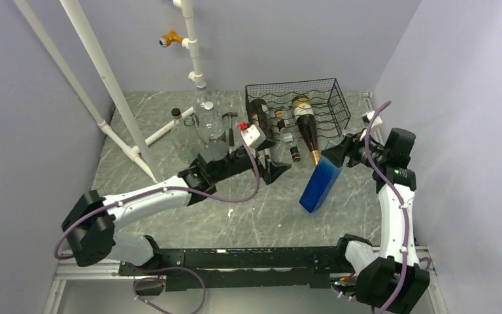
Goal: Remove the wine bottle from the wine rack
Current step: Pick up the wine bottle from the wine rack, then place the wine bottle at the center of the board.
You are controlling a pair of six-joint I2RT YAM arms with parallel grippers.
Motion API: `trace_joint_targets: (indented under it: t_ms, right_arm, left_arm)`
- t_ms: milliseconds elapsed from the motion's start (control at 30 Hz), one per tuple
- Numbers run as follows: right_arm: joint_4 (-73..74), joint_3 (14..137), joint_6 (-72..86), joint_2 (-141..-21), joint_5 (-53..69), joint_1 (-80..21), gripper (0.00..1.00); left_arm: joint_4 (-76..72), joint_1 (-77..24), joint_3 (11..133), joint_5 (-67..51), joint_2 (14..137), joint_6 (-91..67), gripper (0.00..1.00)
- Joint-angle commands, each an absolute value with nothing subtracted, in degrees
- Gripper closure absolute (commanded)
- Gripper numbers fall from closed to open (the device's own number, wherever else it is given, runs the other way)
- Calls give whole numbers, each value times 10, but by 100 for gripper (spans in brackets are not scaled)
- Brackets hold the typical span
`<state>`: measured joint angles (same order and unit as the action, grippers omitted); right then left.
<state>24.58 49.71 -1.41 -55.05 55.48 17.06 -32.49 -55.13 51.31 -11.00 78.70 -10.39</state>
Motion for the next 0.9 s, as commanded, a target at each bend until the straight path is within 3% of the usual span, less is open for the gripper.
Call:
trace_joint_targets:
  t_ms: [0, 433, 867]
  right_arm:
    - [263, 548, -54, -542, 548, 197, 100]
    - [251, 624, -113, -617, 522, 296, 100]
    - [143, 725, -102, -760, 436, 301, 100]
  left_arm:
    - [-177, -521, 556, -177, 736, -118, 1]
    - [41, -469, 603, -201, 662, -30, 0]
    - [26, -467, 528, -188, 628, 42, 1]
